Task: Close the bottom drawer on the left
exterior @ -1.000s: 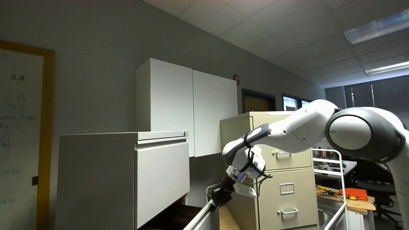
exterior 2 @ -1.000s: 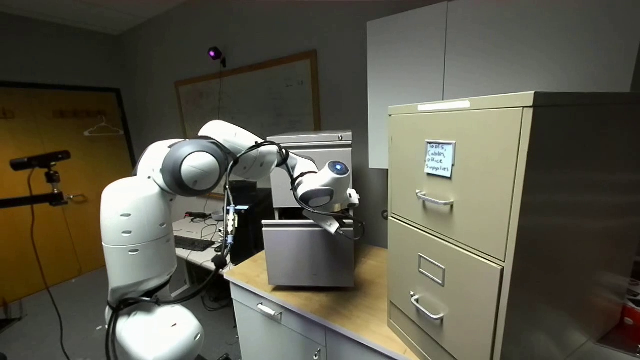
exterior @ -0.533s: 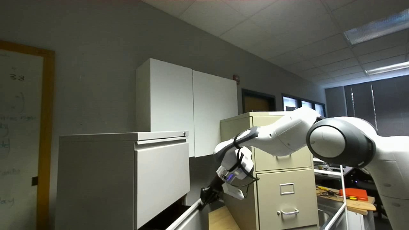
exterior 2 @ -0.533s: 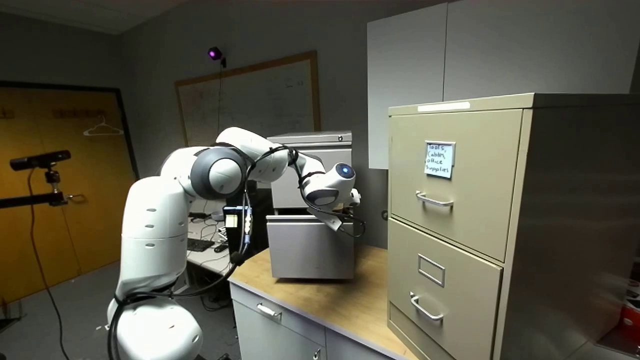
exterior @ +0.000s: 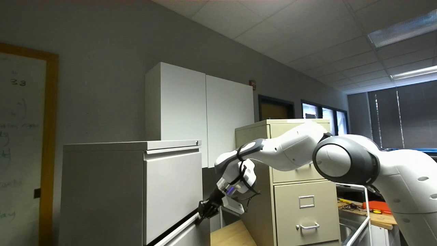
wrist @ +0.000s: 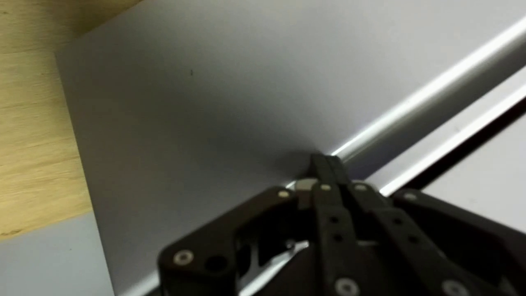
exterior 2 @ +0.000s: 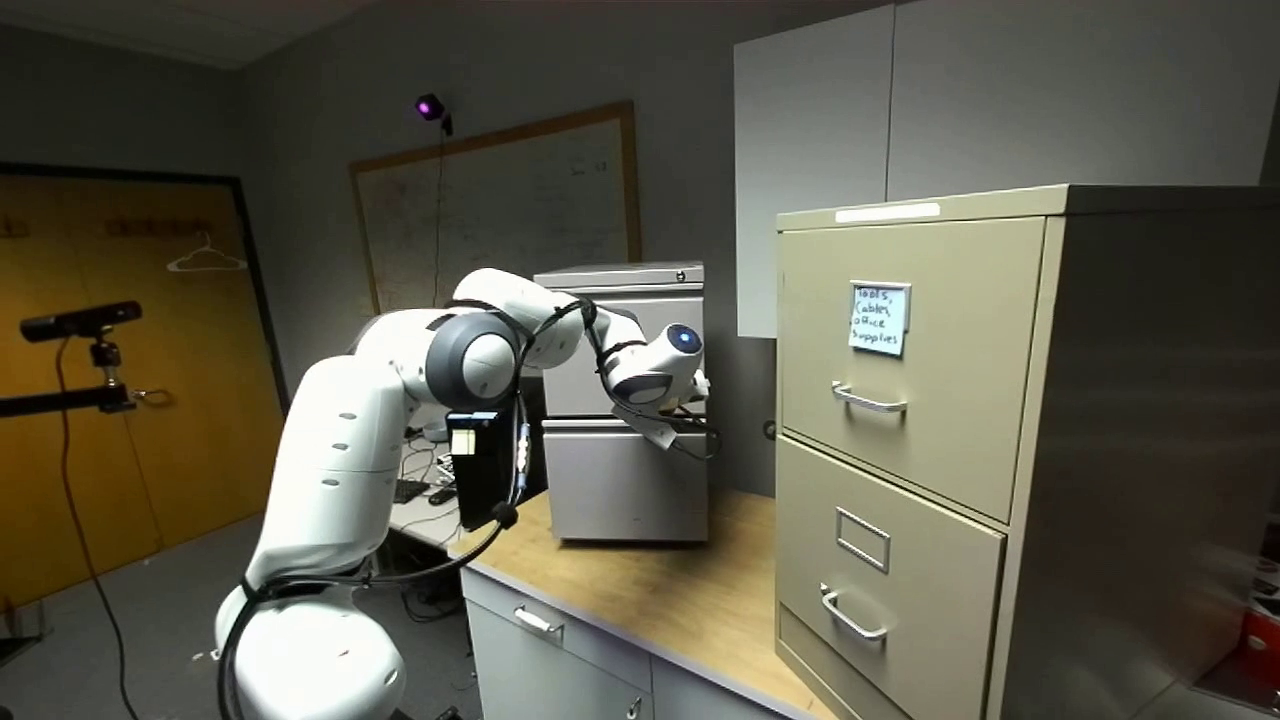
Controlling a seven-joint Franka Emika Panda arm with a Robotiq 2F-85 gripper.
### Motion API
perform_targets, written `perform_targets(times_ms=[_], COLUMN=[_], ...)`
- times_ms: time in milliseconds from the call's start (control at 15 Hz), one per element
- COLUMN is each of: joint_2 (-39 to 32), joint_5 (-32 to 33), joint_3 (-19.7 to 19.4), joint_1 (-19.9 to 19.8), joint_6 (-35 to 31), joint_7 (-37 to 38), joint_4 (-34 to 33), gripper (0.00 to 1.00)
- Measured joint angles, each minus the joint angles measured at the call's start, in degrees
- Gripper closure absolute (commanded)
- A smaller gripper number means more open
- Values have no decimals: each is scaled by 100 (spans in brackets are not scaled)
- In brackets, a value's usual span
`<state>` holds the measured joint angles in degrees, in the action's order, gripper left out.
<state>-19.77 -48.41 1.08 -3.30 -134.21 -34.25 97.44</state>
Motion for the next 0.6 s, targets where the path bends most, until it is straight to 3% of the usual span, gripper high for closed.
perform_targets(times_ms=[600], joint_2=[-605], joint_5=[839], joint_3=[188], joint_1=[6], joint_6=[378], joint_7=[302], joint_4=[-1030], gripper=[100])
